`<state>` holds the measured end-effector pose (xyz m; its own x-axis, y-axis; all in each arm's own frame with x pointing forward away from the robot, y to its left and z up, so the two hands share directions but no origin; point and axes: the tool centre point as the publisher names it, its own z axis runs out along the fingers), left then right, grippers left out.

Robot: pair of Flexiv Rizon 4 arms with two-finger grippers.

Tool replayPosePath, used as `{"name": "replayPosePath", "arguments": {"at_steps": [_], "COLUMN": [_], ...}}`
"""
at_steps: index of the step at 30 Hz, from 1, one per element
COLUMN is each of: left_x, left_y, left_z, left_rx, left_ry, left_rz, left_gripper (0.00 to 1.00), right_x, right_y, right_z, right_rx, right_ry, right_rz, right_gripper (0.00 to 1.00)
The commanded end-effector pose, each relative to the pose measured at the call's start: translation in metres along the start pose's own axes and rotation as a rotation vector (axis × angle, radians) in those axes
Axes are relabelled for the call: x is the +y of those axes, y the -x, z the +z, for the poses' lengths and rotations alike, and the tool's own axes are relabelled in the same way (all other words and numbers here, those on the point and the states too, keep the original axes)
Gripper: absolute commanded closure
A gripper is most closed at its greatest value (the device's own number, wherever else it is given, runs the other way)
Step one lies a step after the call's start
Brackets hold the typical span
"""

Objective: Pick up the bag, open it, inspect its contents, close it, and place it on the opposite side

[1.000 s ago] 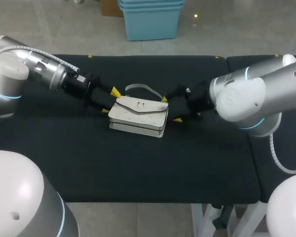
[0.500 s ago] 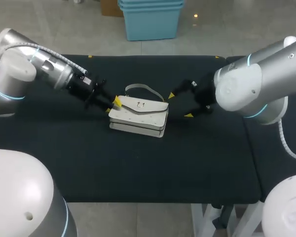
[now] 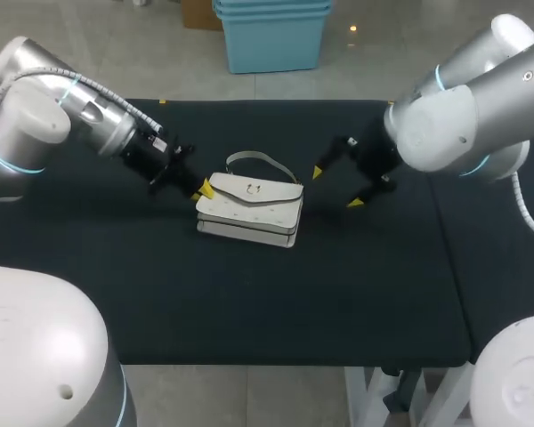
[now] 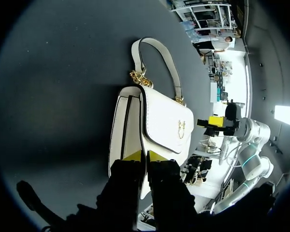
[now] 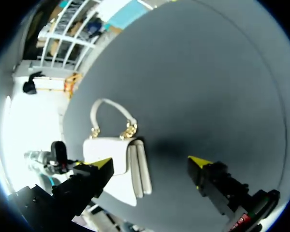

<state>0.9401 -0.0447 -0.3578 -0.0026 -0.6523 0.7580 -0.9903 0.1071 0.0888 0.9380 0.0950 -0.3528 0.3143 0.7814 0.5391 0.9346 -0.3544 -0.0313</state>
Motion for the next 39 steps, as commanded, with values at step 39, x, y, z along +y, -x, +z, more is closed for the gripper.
{"name": "replayPosePath", "arguments": {"at_steps": [39], "left_x": [-0.084], "left_y": [0.076], "left_z": [-0.107], "left_rx": [-0.090], "left_ry": [-0.116], "left_rz": [0.055], "left_gripper": [1.00], "right_x": [0.139], "right_y": [0.064], "right_z": [-0.080], "right_rx": [-0.416], "right_ry": [0.214], "right_rz": [-0.160], "right_gripper": [0.00]}}
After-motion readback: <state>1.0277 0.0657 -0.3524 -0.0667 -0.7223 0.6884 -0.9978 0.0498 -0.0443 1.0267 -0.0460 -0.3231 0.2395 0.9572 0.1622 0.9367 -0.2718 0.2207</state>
